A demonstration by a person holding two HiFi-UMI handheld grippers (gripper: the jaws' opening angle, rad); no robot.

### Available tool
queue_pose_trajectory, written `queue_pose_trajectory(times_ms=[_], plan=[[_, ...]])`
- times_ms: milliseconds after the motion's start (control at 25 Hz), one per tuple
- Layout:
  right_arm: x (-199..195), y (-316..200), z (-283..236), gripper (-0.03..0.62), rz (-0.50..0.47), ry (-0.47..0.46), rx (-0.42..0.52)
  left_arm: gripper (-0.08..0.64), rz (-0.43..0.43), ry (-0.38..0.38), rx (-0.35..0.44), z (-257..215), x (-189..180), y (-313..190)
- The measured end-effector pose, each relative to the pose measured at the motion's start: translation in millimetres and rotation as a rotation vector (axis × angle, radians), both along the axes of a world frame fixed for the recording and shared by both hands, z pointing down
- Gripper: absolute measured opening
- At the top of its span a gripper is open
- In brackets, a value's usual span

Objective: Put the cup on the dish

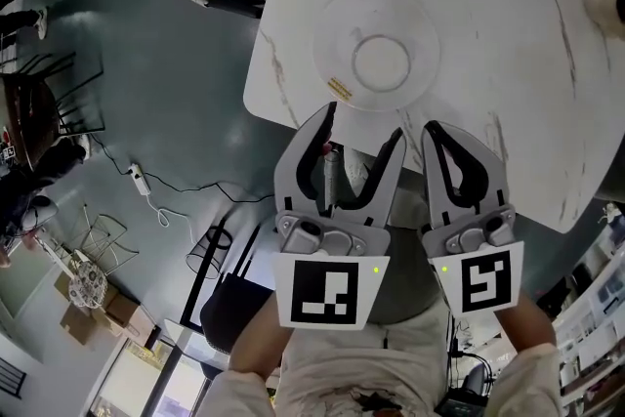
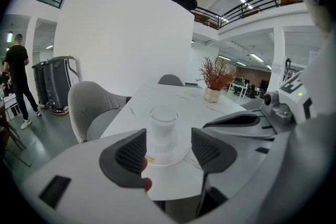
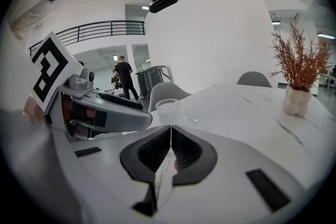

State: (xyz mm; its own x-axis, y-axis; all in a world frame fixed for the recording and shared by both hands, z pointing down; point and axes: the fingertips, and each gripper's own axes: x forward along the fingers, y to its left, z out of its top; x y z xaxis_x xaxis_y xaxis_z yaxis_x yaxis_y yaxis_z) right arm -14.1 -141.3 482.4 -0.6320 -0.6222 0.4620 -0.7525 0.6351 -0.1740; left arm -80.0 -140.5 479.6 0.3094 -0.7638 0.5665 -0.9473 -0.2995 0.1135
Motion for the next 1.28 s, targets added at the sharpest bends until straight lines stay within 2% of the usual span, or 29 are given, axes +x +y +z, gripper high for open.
queue_pose_trajectory(times_ms=[80, 160, 320, 440, 520, 720, 920, 1280], plan=[[0, 4, -8, 0.005, 0.003, -0.005, 0.017, 0.271, 0.002, -0.004, 0.001, -3, -1, 8], [0, 7, -16, 0.005, 0.009, -0.008, 0.034, 0.161, -0.021, -0.003, 0.014, -10, -4, 14], [3, 15, -32, 0.005, 0.022, -0.013, 0.047, 0.089, -0.043, -0.012, 0.025, -24, -5, 22], [9, 19, -42, 0.005, 0.028, -0.008, 0.061, 0.058, -0.026, -0.055, 0.017, -32, -1, 28], [12, 20, -49, 0.005, 0.031, -0.002, 0.085, 0.003, -0.029, -0.070, 0.029, -40, -1, 33], [11, 28, -68, 0.005, 0.039, -0.003, 0.106, 0.003, -0.087, -0.016, 0.027, -55, -2, 49], [8, 43, -90, 0.005, 0.038, -0.009, 0.119, 0.003, -0.053, -0.010, 0.065, -79, 7, 63], [13, 76, -132, 0.005, 0.019, -0.001, 0.158, 0.003, -0.036, 0.090, -0.026, -111, 29, 103]])
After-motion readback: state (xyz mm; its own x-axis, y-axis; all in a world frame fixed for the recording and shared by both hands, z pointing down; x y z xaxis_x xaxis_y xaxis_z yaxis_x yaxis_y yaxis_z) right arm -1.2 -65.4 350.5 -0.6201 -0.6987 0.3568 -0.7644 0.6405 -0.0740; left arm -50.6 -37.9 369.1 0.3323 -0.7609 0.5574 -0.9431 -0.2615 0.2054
